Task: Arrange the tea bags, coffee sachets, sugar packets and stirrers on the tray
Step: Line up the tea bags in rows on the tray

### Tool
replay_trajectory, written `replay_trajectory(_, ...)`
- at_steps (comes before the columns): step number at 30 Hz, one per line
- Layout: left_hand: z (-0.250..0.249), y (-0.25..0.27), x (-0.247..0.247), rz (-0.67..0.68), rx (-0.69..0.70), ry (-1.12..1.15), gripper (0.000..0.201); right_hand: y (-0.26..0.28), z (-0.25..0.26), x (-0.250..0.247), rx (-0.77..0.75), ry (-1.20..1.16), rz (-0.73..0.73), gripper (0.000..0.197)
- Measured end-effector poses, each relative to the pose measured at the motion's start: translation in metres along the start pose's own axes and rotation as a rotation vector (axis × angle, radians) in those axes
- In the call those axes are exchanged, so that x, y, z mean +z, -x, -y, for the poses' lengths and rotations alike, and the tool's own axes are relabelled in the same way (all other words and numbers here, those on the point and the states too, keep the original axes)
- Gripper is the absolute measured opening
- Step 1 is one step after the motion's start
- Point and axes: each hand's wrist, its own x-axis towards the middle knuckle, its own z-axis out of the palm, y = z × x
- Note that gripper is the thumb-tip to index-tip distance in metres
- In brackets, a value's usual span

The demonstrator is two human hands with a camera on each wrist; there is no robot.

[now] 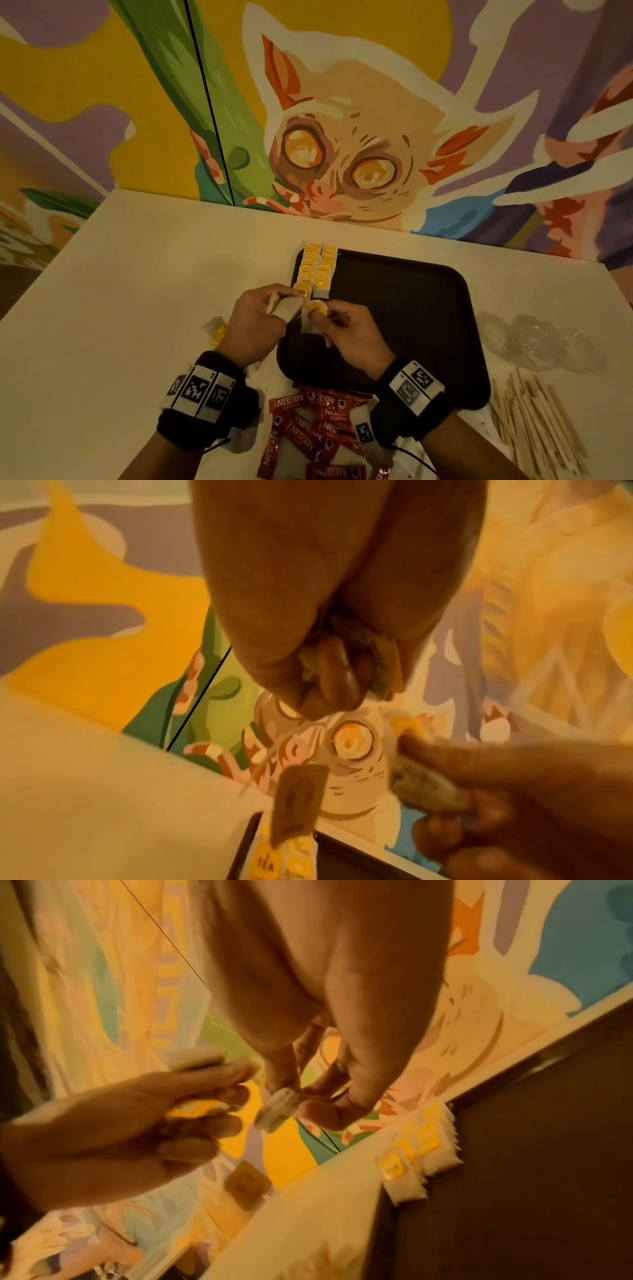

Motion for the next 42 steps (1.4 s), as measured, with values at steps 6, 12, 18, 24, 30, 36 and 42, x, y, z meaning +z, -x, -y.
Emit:
replay_trajectory(6,0.014,0.004,-0.005,-0.077,-0.350,0.351,0.024,-0.050,-0.042,-0.011,0.253,0.125,-0.128,0.018)
replay_trajectory(12,0.019,0.009,-0.009,-0.142,-0.509,0.660,0.016,-0.089,-0.057,-0.013,0.304,0.344,-0.162,0.019)
replay_trajectory(18,0.024,0.008,-0.015,-0.175,-0.524,0.712,0.016,-0.112,-0.070,-0.005,0.381,0.416,-0.162,0.015)
replay_trajectory(24,0.023,0.005,-0.017,-0.194,-0.537,0.709,0.014,-0.118,-0.076,0.000,0.374,0.406,-0.229,0.006)
replay_trajectory(30,0.025,0.002,-0.015,-0.185,-0.530,0.706,0.018,-0.112,-0.071,0.005,0.370,0.367,-0.339,0.026)
replay_trajectory(36,0.022,0.000,-0.013,-0.182,-0.520,0.759,0.019,-0.098,-0.059,0.006,0.333,0.354,-0.398,0.036)
replay_trajectory(42,0.010,0.001,-0.010,-0.158,-0.495,0.758,0.027,-0.064,-0.018,0.007,0.243,0.109,-0.186,0.012)
